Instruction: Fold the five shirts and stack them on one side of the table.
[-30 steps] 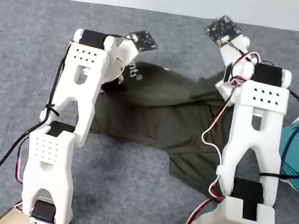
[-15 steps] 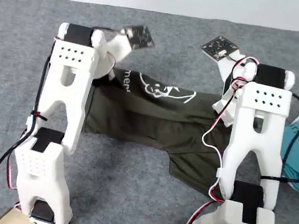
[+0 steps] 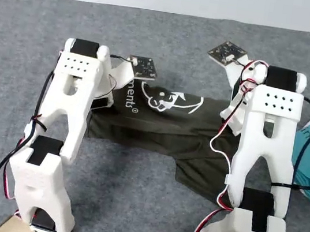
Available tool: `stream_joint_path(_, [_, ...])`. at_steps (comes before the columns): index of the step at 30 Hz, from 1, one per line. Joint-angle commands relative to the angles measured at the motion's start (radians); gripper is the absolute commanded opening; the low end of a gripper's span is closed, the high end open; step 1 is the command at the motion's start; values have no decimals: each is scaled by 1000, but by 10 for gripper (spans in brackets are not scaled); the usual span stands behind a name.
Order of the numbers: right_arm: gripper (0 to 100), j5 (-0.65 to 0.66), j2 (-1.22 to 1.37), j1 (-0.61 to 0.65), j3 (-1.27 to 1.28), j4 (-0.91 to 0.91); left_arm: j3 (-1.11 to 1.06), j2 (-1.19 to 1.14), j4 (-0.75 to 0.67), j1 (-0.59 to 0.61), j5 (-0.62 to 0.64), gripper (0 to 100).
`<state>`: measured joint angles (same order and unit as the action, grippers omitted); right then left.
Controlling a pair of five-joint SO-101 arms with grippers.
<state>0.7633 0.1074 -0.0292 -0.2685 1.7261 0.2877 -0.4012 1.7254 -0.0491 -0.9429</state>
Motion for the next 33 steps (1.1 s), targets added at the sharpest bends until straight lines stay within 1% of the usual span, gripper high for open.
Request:
stream_joint_path(1, [10,-12,-65,-12,-71,-93,5,77,-68,23,-3,3])
stream_joint_path(2, [10,-12,-64,-13,-71,-134,5,77,-114,29,-2,3])
stream_joint_path(4, [10,-12,-62,-13,-71,-232,10,77,-210,38,41,3])
stream_joint_path(8, [10,-17,-56,-8,-71,-455,84,64,-397,51,193,3])
stream_joint_path(14, [10,-103,-53,-8,-64,-766,125,35,-710,57,402,3])
stream_joint_path(20, [10,-104,25,-13,-64,-1024,125,-2,-1022,57,543,3])
stream_joint_path(22, [10,-104,53,-15,-66,-1082,125,-15,-1103,57,586,3])
stream_joint_path(24, [10,-104,68,-13,-66,-1096,125,-25,-1132,57,605,3])
stream_joint_path(26, [10,-107,68,-8,-66,-1078,119,-25,-1123,55,605,3])
stream_joint_path(31, [9,-106,67,-4,-66,-909,125,-23,-948,55,589,4])
stream_joint_path(33, [9,-104,67,-4,-66,-823,125,-23,-850,54,514,4])
